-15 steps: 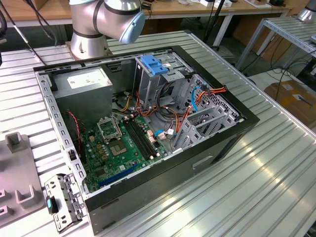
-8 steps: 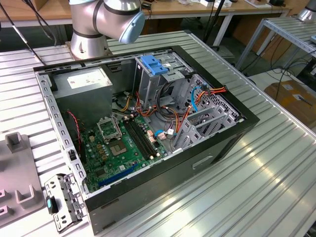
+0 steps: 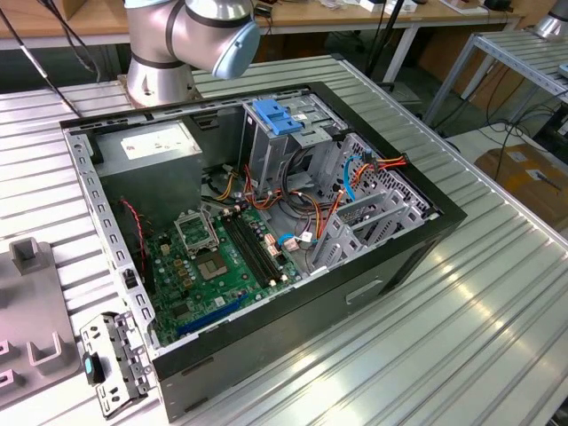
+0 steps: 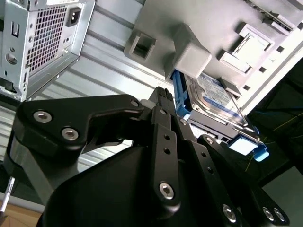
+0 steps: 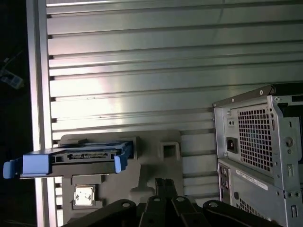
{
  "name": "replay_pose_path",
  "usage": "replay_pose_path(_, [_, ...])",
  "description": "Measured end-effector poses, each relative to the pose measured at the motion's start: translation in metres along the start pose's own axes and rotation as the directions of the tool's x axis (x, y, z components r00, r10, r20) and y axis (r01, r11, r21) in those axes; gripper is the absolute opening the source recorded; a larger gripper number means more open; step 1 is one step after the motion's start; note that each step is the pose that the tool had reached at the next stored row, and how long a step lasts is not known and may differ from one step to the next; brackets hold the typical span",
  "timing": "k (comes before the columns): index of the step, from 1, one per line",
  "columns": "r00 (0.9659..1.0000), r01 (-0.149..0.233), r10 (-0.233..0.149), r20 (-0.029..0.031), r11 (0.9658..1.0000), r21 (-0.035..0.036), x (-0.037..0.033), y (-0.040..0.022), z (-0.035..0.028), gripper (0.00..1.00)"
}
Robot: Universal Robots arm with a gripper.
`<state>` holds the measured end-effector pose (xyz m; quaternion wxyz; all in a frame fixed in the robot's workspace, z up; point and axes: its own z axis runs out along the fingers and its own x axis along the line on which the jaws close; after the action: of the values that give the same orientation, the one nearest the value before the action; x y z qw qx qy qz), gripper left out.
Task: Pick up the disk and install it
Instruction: 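Reach for the disk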
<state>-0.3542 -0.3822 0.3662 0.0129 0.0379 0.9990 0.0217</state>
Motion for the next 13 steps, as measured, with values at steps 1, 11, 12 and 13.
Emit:
replay_pose_path(1, [1.0,0.0,0.0,0.0001,1.0,0.0,0.0022,0.0007,0.0004,0.11])
replay_pose_path(11, [1.0,0.0,0.0,-0.0001,1.0,-0.0001,0.0448,0.0038,0.0024,0.11])
replay_pose_path(12, [1.0,0.001,-0.001,-0.0001,1.0,-0.0001,0.0487,0.0036,0.0025,0.11])
replay_pose_path(13, [1.0,0.001,-0.001,-0.0001,1.0,-0.0001,0.0533,0.0033,0.0026,0.11])
